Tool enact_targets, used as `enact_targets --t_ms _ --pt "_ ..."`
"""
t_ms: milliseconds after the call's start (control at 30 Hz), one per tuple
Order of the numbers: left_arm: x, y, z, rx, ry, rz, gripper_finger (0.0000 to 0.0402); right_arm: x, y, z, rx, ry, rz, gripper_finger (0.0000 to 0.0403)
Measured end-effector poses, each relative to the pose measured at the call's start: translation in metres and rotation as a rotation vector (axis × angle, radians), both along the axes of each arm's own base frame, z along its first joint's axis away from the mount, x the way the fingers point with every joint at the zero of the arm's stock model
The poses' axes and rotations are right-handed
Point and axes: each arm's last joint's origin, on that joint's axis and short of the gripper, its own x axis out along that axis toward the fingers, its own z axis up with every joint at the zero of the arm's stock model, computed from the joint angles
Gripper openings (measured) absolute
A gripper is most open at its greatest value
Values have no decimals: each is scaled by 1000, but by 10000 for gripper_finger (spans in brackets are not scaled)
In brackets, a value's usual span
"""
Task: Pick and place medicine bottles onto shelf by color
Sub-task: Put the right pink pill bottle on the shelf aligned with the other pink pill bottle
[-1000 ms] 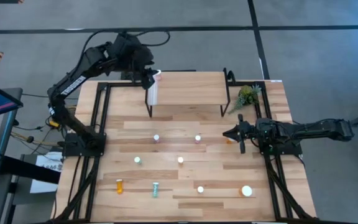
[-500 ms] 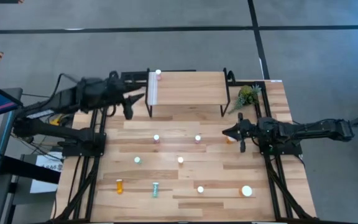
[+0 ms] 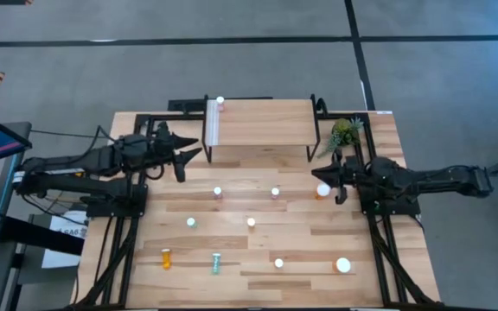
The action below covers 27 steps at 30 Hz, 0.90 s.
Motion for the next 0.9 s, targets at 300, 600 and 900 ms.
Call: enact_targets --t_ms 300,600,900 --pt "2 -2 -14 -48 94 -79 142 -3 -1 56 -30 216 -42 75" --pt "-18 -7 -25 -165 112 -67 142 9 2 79 34 356 -31 167" --pt "22 -18 -64 -255 396 -130 142 36 7 79 -2 326 8 211"
